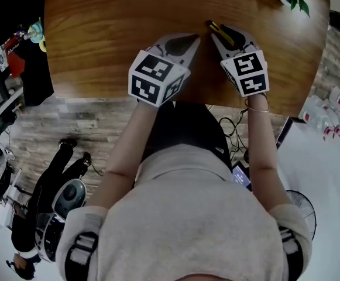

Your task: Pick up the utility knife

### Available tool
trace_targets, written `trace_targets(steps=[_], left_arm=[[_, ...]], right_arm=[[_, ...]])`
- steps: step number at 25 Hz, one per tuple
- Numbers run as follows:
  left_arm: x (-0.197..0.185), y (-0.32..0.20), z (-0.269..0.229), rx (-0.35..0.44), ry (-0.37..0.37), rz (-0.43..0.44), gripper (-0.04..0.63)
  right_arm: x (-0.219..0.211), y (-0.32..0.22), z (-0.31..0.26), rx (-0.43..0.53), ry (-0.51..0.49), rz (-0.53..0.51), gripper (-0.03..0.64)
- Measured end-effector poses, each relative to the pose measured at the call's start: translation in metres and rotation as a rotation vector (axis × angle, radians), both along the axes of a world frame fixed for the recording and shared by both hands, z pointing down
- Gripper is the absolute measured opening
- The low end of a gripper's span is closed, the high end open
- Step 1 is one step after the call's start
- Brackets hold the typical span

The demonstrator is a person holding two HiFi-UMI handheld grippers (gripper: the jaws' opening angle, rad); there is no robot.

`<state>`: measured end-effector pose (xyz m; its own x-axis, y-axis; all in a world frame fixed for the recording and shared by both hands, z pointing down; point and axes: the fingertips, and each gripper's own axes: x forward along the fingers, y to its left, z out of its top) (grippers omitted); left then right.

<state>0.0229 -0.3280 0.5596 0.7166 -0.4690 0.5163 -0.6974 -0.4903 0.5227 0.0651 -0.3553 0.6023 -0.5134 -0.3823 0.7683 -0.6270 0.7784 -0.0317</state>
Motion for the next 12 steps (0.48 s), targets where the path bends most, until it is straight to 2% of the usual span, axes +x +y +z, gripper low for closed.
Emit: trace_targets(steps=[4,6,12], left_arm=[[-0.0006,0.0017,0.0021,-0.001,0.001,-0.005,0.014],[-0.0005,0.0025,0.0002,0.004,0.006,-0.009,0.014],[0.0032,0.0043,-0.0015,0.006,0.004,-0.001,0.014]], right_arm=[[-0.003,0.0019,0.0039,-0.009,0.001,-0.031,0.111],[-0.0054,0.0045,0.004,-0.007,0.004,-0.046,0.077],[-0.0052,0.0049,0.0036,0.015,0.034,-0.034,0.077]])
